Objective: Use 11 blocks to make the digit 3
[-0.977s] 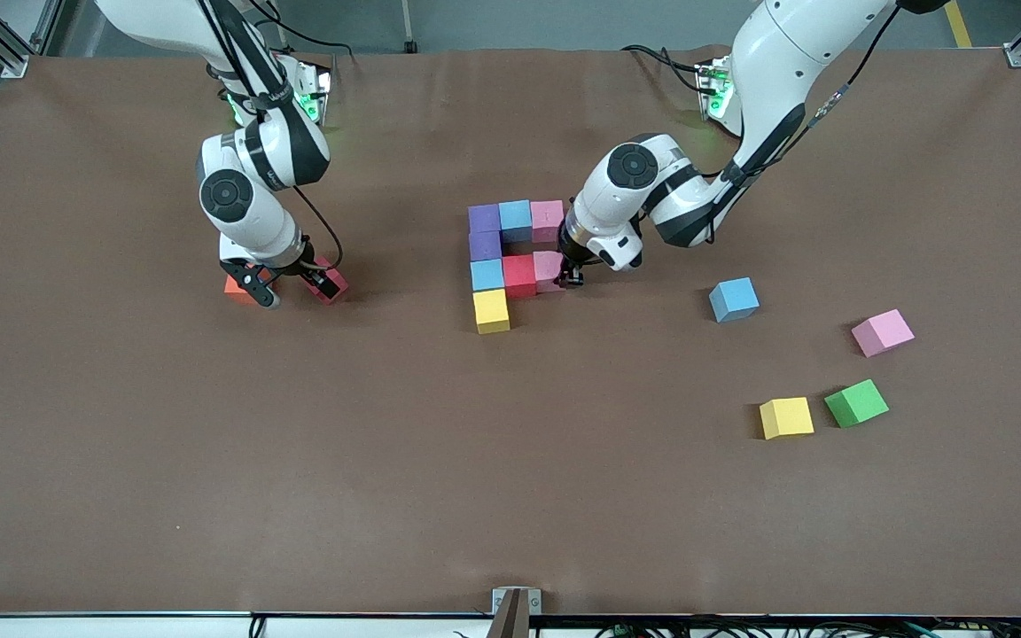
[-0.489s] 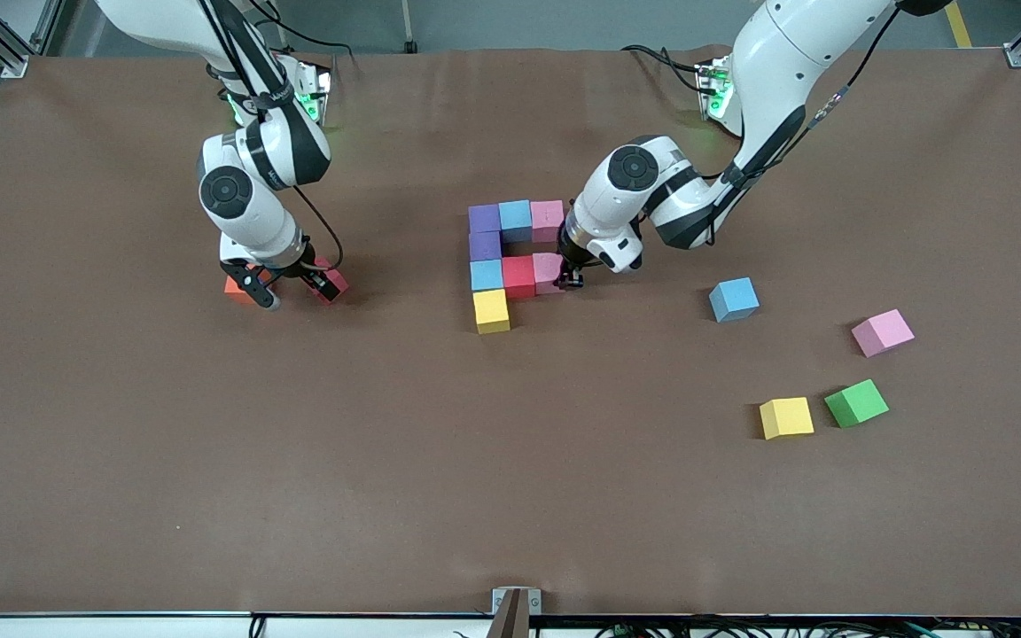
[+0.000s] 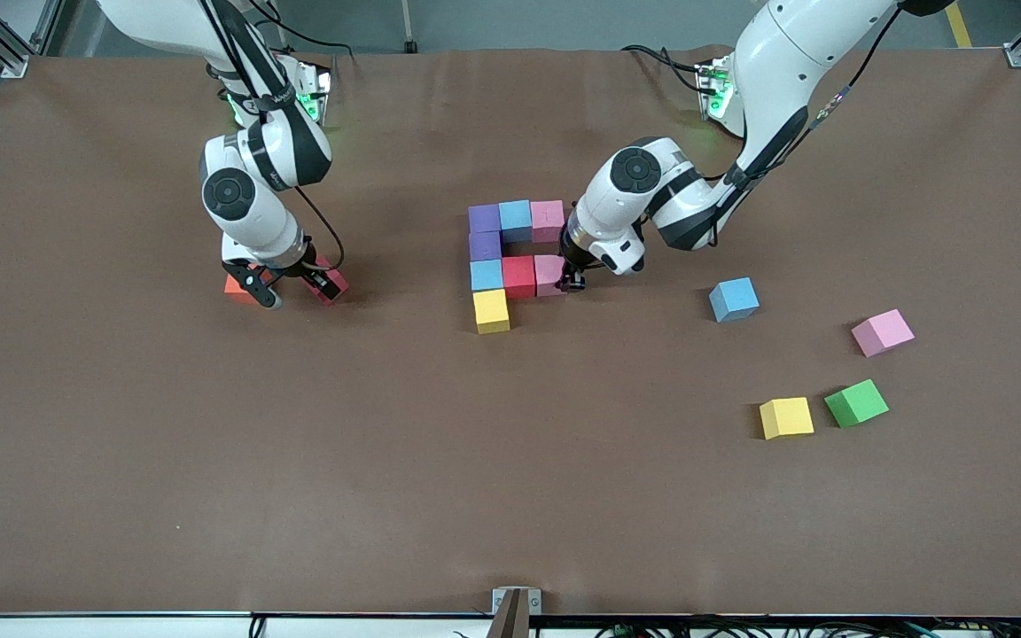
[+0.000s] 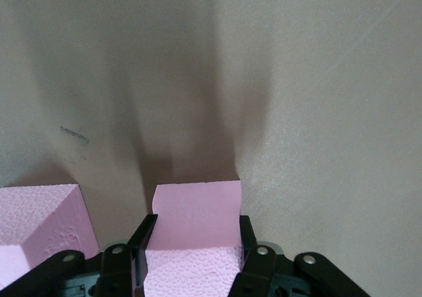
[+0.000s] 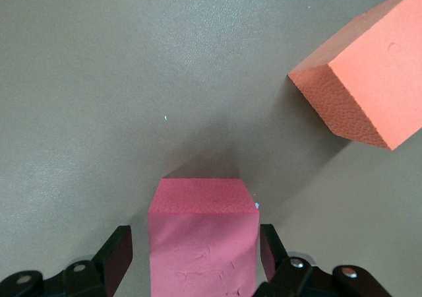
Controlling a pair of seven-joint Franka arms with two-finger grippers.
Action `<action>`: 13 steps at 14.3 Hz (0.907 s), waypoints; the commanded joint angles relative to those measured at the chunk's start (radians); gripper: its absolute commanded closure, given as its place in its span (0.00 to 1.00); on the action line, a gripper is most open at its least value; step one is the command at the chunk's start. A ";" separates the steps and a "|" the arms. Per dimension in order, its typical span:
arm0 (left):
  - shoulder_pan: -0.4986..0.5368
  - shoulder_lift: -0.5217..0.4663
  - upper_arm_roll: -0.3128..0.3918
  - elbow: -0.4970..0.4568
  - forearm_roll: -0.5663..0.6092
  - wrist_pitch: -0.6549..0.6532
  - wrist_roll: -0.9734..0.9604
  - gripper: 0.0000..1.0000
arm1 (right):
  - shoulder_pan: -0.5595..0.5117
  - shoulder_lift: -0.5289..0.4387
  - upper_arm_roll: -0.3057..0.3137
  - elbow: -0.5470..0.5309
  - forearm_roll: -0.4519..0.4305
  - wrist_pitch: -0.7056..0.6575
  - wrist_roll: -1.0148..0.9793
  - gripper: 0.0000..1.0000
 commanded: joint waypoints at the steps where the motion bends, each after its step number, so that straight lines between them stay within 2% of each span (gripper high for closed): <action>1: -0.005 0.017 0.000 0.014 0.015 -0.008 0.007 0.51 | 0.001 -0.008 0.008 -0.016 0.002 0.010 0.001 0.31; 4: -0.001 0.018 0.000 0.014 0.015 -0.008 0.008 0.51 | 0.034 -0.007 0.008 -0.011 0.002 0.010 0.001 0.78; 6: -0.001 0.021 0.000 0.025 0.015 -0.008 0.007 0.48 | 0.073 -0.007 0.008 0.007 -0.004 0.004 -0.095 0.90; 8: 0.001 0.031 0.000 0.037 0.015 -0.008 0.000 0.42 | 0.073 0.001 0.008 0.048 -0.003 -0.001 -0.238 0.96; 9: 0.001 0.034 0.000 0.045 0.013 -0.009 0.000 0.36 | 0.077 0.021 0.009 0.087 -0.003 -0.014 -0.291 0.96; 10: 0.001 0.034 0.000 0.048 0.015 -0.011 0.000 0.27 | 0.088 0.045 0.009 0.136 -0.003 -0.036 -0.347 0.97; 11: 0.001 0.032 0.000 0.050 0.015 -0.011 0.002 0.07 | 0.106 0.077 0.009 0.206 -0.003 -0.083 -0.414 0.97; 12: 0.001 0.029 0.000 0.050 0.015 -0.014 0.002 0.00 | 0.119 0.110 0.009 0.281 -0.003 -0.144 -0.469 0.98; 13: 0.001 0.027 0.000 0.051 0.015 -0.027 0.002 0.00 | 0.131 0.145 0.009 0.374 -0.003 -0.227 -0.508 0.99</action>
